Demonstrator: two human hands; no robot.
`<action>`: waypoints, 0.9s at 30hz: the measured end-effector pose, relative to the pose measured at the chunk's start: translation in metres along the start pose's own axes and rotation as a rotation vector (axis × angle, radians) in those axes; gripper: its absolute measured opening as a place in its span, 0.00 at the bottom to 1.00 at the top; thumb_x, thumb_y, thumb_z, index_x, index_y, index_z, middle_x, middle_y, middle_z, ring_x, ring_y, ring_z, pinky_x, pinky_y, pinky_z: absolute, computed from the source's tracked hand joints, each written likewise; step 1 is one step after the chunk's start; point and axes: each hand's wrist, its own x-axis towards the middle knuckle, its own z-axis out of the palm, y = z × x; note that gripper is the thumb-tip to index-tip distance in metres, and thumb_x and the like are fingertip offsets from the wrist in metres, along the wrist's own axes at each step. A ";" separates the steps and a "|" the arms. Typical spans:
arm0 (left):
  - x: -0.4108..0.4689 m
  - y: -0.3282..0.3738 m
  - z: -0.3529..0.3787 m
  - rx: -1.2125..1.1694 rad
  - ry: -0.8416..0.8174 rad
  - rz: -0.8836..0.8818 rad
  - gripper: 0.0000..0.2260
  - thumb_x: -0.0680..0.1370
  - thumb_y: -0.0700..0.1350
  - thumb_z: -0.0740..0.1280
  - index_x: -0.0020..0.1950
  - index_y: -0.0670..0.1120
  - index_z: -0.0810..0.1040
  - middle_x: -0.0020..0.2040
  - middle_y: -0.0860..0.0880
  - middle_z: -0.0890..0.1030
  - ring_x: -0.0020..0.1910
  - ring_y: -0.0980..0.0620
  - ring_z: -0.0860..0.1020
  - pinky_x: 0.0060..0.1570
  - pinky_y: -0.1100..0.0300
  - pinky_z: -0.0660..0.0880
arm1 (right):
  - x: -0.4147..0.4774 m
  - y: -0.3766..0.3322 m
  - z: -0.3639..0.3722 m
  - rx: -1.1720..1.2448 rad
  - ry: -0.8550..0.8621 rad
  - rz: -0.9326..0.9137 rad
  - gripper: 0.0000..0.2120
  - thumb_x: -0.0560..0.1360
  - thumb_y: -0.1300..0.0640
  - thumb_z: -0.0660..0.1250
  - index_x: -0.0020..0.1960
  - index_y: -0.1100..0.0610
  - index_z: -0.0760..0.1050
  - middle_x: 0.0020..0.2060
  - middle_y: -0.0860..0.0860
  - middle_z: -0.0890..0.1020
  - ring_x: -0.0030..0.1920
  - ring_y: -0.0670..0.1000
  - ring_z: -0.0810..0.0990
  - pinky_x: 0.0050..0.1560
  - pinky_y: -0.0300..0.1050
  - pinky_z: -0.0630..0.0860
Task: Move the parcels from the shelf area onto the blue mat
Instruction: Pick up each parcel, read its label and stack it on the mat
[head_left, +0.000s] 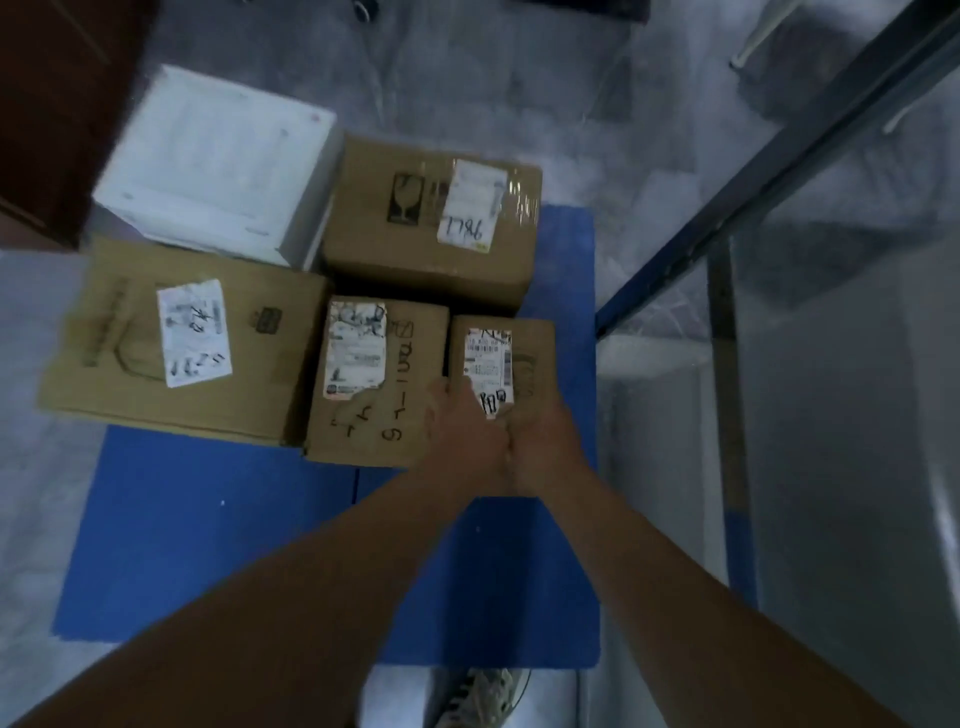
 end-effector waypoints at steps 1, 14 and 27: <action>-0.006 0.019 -0.022 0.037 0.024 0.013 0.24 0.78 0.34 0.62 0.74 0.39 0.62 0.74 0.44 0.58 0.64 0.47 0.67 0.63 0.53 0.70 | -0.010 -0.026 -0.007 -0.041 -0.037 -0.045 0.06 0.78 0.63 0.61 0.54 0.59 0.73 0.48 0.53 0.79 0.46 0.53 0.79 0.50 0.51 0.77; -0.261 0.304 -0.331 0.329 0.254 0.537 0.20 0.75 0.38 0.70 0.66 0.37 0.73 0.65 0.38 0.73 0.61 0.46 0.73 0.50 0.66 0.66 | -0.281 -0.396 -0.158 -0.447 -0.119 -0.479 0.32 0.77 0.53 0.66 0.76 0.59 0.57 0.71 0.56 0.67 0.60 0.50 0.72 0.46 0.32 0.68; -0.382 0.406 -0.452 0.596 0.195 0.941 0.27 0.74 0.43 0.71 0.72 0.41 0.69 0.70 0.43 0.69 0.69 0.45 0.69 0.67 0.55 0.67 | -0.456 -0.523 -0.184 -0.610 0.147 -0.617 0.28 0.74 0.51 0.70 0.69 0.60 0.66 0.61 0.55 0.74 0.59 0.55 0.75 0.49 0.42 0.70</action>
